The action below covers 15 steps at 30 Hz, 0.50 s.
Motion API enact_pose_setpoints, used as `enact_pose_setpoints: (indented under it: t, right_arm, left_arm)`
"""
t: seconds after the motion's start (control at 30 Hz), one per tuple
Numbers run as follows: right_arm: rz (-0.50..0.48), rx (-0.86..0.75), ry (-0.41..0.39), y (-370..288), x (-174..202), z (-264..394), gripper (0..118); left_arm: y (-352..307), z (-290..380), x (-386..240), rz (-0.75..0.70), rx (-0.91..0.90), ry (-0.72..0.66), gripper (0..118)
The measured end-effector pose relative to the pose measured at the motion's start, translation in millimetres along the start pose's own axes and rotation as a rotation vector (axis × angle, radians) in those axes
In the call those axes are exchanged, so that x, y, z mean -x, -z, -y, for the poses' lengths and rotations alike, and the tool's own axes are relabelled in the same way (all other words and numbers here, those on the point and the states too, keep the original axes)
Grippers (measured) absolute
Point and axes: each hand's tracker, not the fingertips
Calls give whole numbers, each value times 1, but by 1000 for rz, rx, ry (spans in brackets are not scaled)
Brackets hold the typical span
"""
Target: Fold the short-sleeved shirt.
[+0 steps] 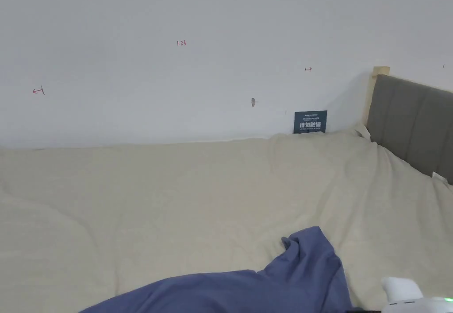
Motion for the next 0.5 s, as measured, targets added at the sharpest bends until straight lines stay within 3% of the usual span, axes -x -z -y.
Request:
enact_pose_setpoints:
  t: [0.03, 0.13, 0.27, 0.3, 0.33, 0.37, 0.4, 0.47, 0.5]
  right_arm:
    - [-13, -41, -3, -10, 0, -1, 82]
    - [11, -229, -52, -58, 9, 2, 82]
    - [-134, -439, -71, -123, 33, 10, 81]
    - [-152, -475, -86, -133, 39, 15, 71]
    - [-166, -497, -115, -135, 45, 18, 42]
    - [-171, -522, -150, -138, 53, 21, 0]
    - [-178, -552, -180, -140, 61, 23, 0]
    - [-147, -567, -203, -134, 71, 18, 0]
    - [-194, -527, -237, -133, 75, 11, 0]
  left_arm:
    - [-5, 2, -1, 8, -21, 3, 118]
    - [-37, -6, -11, -3, -132, 46, 116]
    - [-86, 5, -22, -42, -281, 116, 116]
    - [-96, 9, -24, -35, -292, 108, 111]
    - [-105, 14, -24, -6, -313, 105, 93]
    - [-114, 25, -23, 38, -357, 97, 49]
    - [-122, 29, -22, 80, -408, 83, 0]
    - [-130, 34, -23, 72, -331, 21, 0]
    - [-134, 30, -21, 56, -404, 34, 0]
